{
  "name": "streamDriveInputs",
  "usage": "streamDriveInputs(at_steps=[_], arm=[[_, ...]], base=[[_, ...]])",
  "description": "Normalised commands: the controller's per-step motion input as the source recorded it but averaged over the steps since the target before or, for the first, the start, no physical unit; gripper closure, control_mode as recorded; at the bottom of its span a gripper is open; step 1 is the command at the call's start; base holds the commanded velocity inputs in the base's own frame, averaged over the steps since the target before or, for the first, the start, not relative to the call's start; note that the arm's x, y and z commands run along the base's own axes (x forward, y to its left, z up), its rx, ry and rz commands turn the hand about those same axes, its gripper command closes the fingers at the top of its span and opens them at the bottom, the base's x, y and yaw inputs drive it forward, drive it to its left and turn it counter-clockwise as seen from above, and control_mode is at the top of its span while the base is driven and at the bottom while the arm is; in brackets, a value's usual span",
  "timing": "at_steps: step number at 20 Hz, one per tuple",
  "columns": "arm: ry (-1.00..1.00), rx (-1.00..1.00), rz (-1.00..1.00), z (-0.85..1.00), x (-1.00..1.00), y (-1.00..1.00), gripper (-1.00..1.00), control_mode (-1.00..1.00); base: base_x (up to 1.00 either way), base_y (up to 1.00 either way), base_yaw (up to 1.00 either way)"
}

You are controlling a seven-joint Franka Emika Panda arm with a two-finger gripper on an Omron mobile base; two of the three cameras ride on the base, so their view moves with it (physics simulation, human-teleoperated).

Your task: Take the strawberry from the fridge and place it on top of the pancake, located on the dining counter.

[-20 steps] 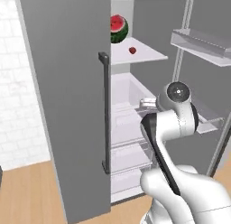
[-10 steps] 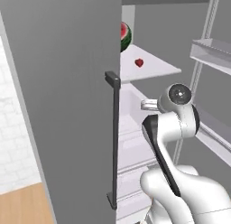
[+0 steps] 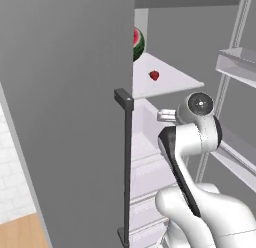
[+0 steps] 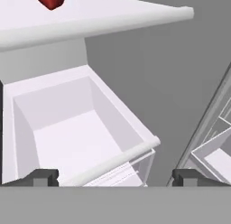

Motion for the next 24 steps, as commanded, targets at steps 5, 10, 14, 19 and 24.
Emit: streamDriveInputs(at_steps=[5, 10, 14, 19, 24], arm=[[0.03, 0.0, 0.05, 0.0, 0.19, -0.06, -1.0, -1.0], [0.0, 0.0, 0.03, 0.56, 0.52, 0.05, -1.0, -1.0], [0.02, 0.0, 0.0, 0.81, 0.71, 0.3, -1.0, -1.0], [0.04, 0.0, 0.0, 0.84, 0.55, 0.06, -1.0, -1.0], [0.0, 0.0, 0.04, 0.29, 0.35, 0.0, -1.0, -1.0]], base=[[0.49, 0.0, 0.01], [0.0, 0.0, 0.0], [0.0, 0.0, 0.0], [0.0, 0.0, 0.0], [0.0, 0.0, 0.0]])
